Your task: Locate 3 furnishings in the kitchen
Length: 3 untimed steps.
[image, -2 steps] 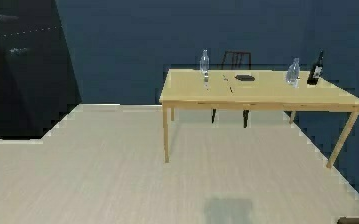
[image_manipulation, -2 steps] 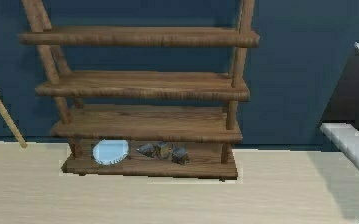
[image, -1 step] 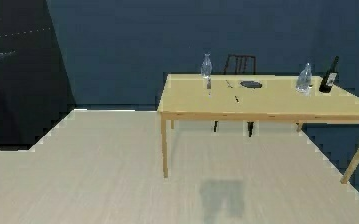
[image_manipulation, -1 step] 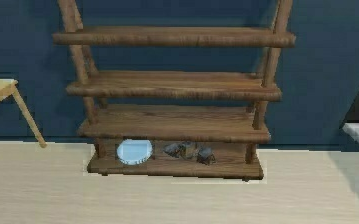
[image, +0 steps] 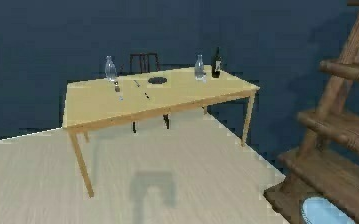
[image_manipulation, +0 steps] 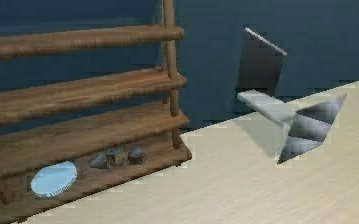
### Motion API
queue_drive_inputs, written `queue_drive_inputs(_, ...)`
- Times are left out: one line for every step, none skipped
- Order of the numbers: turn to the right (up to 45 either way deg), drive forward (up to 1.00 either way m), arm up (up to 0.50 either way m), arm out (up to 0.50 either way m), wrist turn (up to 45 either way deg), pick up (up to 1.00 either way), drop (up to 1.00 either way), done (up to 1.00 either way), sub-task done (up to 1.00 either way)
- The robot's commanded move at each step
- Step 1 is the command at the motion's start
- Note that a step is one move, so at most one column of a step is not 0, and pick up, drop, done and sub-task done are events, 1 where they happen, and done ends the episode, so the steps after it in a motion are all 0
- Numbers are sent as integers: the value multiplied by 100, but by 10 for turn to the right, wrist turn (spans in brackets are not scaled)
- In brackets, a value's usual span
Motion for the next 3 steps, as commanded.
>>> queue_drive_inputs(0,65,0,0,0,0,0,0,0)
queue_drive_inputs(0,0,0,0,0,0,0,0,100)
queue_drive_inputs(-450,0,0,0,0,0,0,0,0)
